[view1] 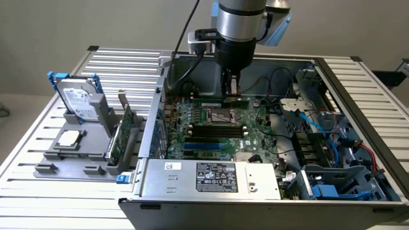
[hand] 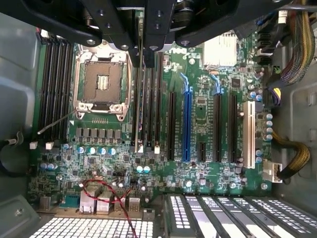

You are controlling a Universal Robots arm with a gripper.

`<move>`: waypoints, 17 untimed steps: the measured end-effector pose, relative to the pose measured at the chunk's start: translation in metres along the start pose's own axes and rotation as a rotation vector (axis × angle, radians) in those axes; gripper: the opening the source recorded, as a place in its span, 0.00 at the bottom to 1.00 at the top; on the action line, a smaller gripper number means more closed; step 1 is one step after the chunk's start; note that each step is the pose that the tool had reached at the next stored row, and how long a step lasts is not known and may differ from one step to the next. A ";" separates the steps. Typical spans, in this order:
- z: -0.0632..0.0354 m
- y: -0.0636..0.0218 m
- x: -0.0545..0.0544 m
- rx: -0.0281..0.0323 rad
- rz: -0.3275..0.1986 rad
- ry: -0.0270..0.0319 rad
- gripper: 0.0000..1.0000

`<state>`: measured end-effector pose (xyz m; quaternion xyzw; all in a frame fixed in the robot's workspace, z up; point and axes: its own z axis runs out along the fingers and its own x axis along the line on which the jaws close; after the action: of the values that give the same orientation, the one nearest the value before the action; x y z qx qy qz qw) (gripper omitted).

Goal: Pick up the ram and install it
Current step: 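Insert the ram into the slot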

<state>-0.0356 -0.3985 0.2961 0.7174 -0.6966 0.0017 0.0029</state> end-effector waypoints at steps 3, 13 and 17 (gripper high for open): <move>0.0055 0.0000 0.000 0.0001 0.000 -0.0002 0.14; 0.0238 0.0002 0.010 0.0001 0.001 -0.0003 0.14; 0.0309 0.0003 0.012 0.0001 0.002 -0.0001 0.14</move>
<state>-0.0355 -0.4112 0.2653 0.7168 -0.6973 0.0017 0.0028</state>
